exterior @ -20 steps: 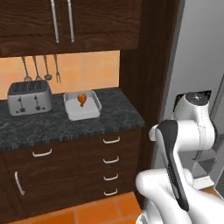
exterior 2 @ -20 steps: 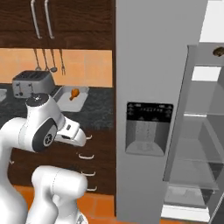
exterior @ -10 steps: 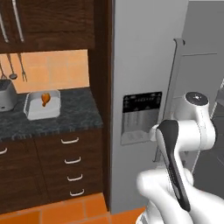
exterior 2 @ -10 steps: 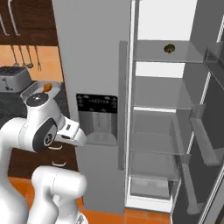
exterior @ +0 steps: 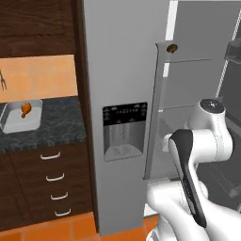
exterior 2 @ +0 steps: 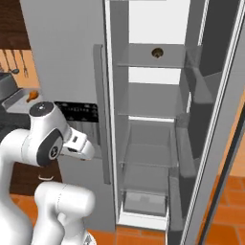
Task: Place one mushroom and one chicken drumstick in each tupperware on the nearby counter, to pack two identical lunches.
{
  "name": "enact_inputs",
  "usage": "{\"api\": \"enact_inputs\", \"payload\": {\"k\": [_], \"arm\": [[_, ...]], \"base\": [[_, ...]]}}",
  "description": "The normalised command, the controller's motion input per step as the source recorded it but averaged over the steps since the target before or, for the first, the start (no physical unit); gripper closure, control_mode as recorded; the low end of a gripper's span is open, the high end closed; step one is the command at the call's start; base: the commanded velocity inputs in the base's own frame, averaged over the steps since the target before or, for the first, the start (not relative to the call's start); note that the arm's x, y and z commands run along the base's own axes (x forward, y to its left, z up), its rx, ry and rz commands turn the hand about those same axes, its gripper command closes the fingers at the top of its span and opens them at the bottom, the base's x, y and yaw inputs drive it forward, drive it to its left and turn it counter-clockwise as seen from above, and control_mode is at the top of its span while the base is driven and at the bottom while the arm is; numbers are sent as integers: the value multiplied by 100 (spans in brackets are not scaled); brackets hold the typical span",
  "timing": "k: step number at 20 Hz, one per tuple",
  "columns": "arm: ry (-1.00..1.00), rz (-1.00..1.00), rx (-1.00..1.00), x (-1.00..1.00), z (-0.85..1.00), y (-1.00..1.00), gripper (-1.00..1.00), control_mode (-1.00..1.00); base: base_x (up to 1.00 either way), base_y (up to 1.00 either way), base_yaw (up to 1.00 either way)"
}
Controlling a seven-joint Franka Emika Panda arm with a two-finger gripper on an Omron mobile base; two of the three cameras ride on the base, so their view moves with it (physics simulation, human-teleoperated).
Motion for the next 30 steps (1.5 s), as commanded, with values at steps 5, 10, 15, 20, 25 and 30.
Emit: {"api": "enact_inputs", "payload": {"k": [5, 10, 15, 20, 25, 30], "arm": [[0, 0, 0, 0, 0, 0, -100, 100], [0, 0, 0, 0, 0, 0, -100, 100], [0, 0, 0, 0, 0, 0, -100, 100], [0, 0, 0, 0, 0, 0, -100, 100], [0, 0, 0, 0, 0, 0, -100, 100], [0, 0, 0, 0, 0, 0, -100, 100]], "base": [[57, -59, -11], [50, -28, -13], [68, -34, 1], [25, -30, 6], [47, -22, 10], [20, -33, 4]]}}
